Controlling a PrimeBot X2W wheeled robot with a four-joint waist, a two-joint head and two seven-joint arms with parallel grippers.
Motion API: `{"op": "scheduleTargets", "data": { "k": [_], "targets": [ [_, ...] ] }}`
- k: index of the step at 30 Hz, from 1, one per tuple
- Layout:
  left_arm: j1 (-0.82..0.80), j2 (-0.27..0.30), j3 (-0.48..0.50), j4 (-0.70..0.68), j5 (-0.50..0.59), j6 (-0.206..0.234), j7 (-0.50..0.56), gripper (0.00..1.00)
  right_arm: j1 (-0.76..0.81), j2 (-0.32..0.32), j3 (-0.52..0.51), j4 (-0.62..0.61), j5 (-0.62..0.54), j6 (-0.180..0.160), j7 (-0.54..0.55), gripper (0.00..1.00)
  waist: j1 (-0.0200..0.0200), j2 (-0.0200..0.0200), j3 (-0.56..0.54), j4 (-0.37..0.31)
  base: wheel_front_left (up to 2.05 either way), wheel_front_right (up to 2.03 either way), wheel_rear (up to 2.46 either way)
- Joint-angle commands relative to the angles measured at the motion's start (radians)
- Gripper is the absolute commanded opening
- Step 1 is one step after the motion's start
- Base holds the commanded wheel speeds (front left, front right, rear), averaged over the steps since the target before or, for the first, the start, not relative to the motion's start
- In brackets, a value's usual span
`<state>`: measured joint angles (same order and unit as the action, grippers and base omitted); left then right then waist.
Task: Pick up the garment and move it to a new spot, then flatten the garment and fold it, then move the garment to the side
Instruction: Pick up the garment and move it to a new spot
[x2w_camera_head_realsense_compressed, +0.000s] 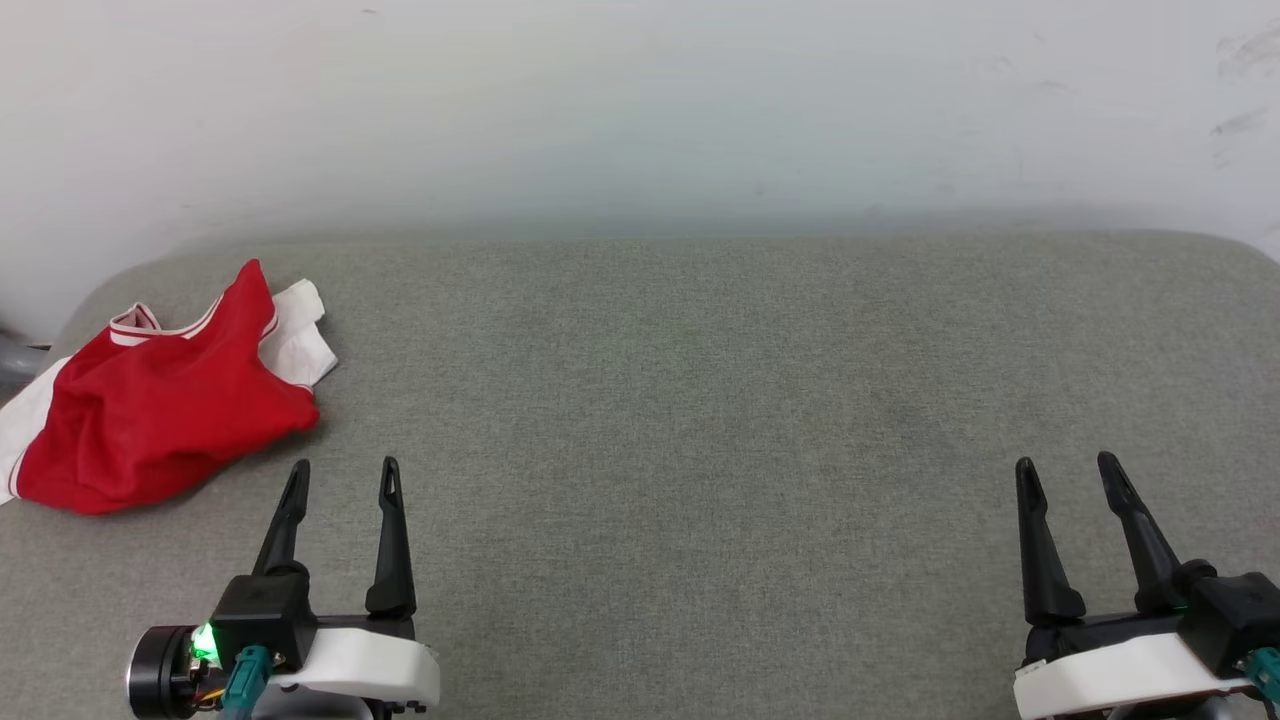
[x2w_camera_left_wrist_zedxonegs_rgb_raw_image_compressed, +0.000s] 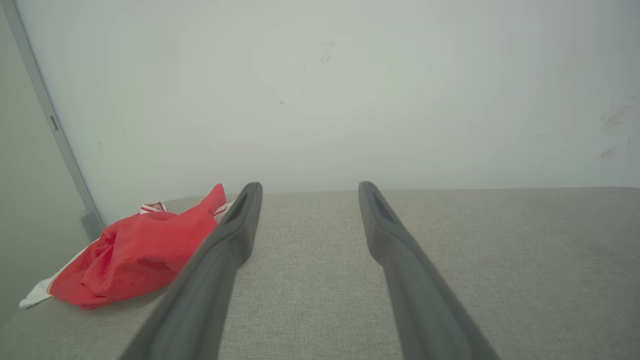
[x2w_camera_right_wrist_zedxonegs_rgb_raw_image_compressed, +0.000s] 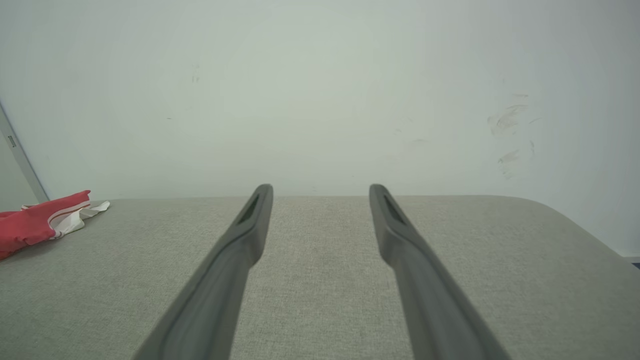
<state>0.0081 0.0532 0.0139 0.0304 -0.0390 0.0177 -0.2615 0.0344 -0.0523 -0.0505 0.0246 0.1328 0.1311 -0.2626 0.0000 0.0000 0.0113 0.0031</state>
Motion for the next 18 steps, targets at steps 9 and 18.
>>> {"op": "scheduleTargets", "data": {
  "k": [9, 18],
  "targets": [
    [-0.008, -0.002, 0.008, 0.006, -0.001, 0.000, -0.005, 1.00, 0.009, 0.004, 0.002, -0.006, 0.002, -0.001, -0.003, 1.00, 0.0000, 0.0000, 0.005, 0.052, 0.00, 0.00, 0.00],
    [-0.011, -0.003, 0.029, 0.010, -0.007, 0.003, -0.005, 1.00, 0.012, 0.004, 0.019, -0.008, -0.001, -0.001, -0.003, 1.00, 0.0000, 0.0000, 0.011, 0.158, 0.00, 0.00, 0.00]
  ]
}}
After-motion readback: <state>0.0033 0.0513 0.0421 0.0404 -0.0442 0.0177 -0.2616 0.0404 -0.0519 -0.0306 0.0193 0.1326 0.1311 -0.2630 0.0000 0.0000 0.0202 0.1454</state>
